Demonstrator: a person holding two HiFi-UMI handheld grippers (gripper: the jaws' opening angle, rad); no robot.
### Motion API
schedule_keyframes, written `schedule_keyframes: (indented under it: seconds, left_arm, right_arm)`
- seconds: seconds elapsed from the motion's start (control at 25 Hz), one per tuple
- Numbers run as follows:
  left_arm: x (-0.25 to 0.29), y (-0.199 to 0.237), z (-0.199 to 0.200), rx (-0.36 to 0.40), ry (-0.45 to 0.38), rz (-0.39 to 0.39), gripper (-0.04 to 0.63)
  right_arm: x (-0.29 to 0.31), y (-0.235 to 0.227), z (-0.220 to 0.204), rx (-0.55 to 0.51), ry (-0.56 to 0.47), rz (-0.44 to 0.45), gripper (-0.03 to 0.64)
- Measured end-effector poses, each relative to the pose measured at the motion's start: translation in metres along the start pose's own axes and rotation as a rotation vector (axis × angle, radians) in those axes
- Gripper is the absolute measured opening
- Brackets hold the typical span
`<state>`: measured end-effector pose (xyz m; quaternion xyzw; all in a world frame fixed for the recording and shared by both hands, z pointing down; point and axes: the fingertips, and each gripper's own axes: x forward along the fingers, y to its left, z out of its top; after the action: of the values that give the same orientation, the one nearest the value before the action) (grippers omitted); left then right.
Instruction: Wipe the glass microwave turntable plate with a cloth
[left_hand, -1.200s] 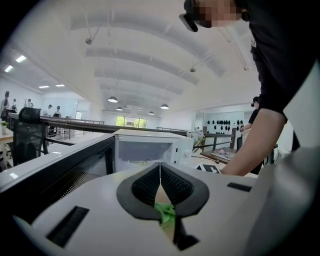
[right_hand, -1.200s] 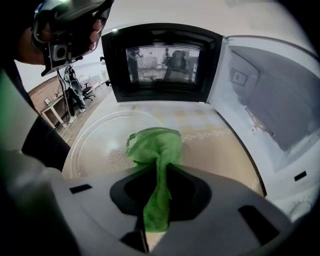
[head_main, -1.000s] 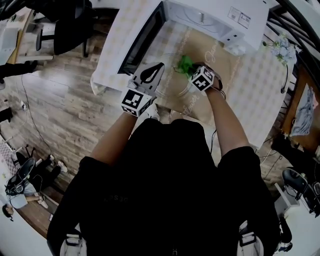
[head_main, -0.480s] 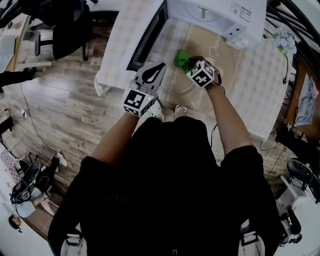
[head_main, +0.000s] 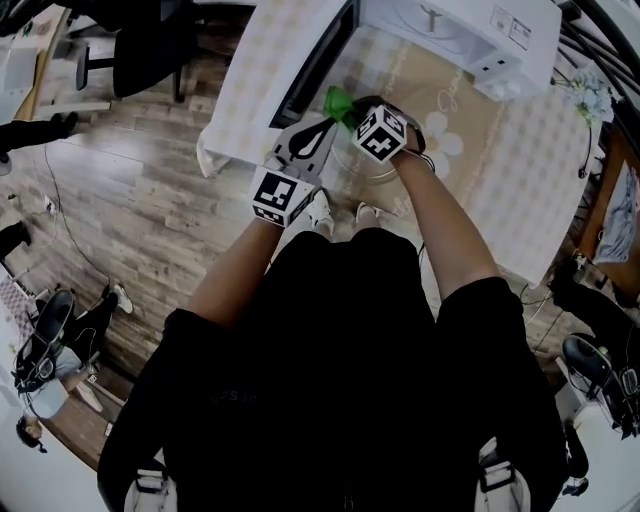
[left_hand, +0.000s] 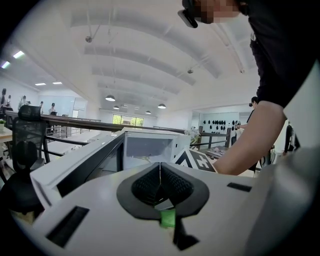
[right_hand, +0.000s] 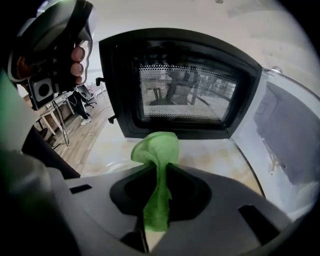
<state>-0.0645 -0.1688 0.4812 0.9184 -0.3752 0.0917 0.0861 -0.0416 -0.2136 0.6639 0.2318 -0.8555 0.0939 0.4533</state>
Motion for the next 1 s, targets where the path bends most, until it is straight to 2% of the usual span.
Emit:
schedule_keyframes:
  seconds: [0.24, 0.44, 0.76, 1.0]
  left_arm:
    - [0.001, 0.006, -0.013, -0.014, 0.021, 0.027, 0.021]
    - [-0.004, 0.011, -0.025, -0.03, 0.044, 0.047, 0.021]
    - [-0.009, 0.007, -0.031, -0.041, 0.054, 0.045, 0.021]
    - [-0.003, -0.003, -0.03, -0.041, 0.052, 0.017, 0.021]
  right_arm:
    - [0.032, 0.008, -0.003, -0.037, 0.057, 0.03, 0.075]
    - [0.046, 0.005, -0.003, -0.038, 0.077, 0.019, 0.075]
    - [0.04, 0.007, -0.015, -0.08, 0.11, 0.023, 0.074]
    - [0.021, 0.003, -0.043, -0.052, 0.138, 0.014, 0.074]
